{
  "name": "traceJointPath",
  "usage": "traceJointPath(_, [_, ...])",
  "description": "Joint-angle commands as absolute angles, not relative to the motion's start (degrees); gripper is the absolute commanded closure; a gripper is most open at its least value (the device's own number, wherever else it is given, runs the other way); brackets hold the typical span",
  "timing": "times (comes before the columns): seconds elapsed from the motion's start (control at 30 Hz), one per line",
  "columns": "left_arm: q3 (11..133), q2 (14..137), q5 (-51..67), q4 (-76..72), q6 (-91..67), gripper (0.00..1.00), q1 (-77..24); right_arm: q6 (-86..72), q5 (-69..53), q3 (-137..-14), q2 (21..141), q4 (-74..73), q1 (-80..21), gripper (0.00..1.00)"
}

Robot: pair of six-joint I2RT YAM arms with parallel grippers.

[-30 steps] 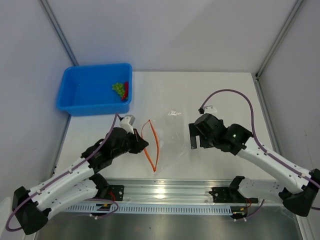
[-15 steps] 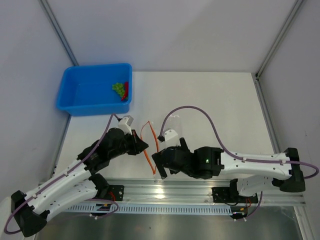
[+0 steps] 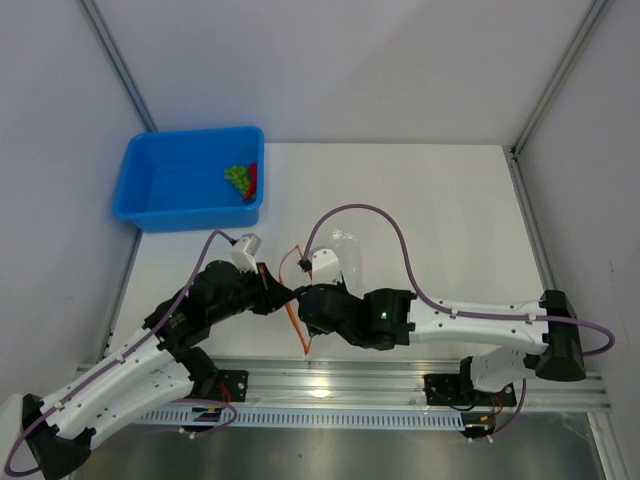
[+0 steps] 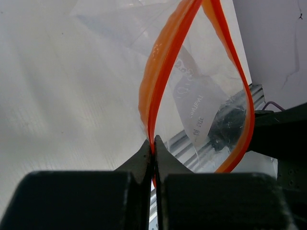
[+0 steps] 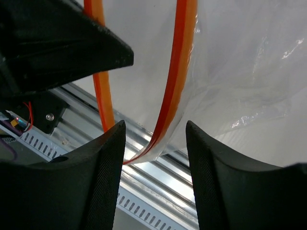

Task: Place the food in the zip-top bag and seal the zipper
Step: Adjust the zipper on the food storage bag.

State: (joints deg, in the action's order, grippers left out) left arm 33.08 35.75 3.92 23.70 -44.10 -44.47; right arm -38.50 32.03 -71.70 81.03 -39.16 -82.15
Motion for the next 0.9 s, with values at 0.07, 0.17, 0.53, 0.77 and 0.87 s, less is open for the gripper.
traceJointPath(0.07, [33.31, 34.98, 6.85, 23.21, -43.95, 0.99, -45.0, -37.44, 32.17, -73.39, 82.09, -34.1, -79.28, 0.47])
traceJointPath(0.17, [33.14, 34.98, 7.47, 22.33, -43.33, 0.99, -45.0, -37.18, 32.17, -72.95, 82.18, -34.01, -77.96, 0.6])
traceJointPath(0.53, [42.44, 37.18, -3.85, 28.56, -38.5, 0.35, -44.82, -34.9, 28.66, -71.63, 79.63, -33.05, -73.04, 1.0])
traceJointPath(0.77, [49.83, 41.91, -13.53, 29.18, -31.47, 0.0, -42.02, -31.64, 26.55, -74.97, 78.05, -37.79, -68.39, 1.0])
traceJointPath(0.87, [50.97, 44.81, -10.56, 26.81, -30.24, 0.0, -33.88, -30.42, 24.62, -74.88, 77.26, -38.93, -64.52, 1.0])
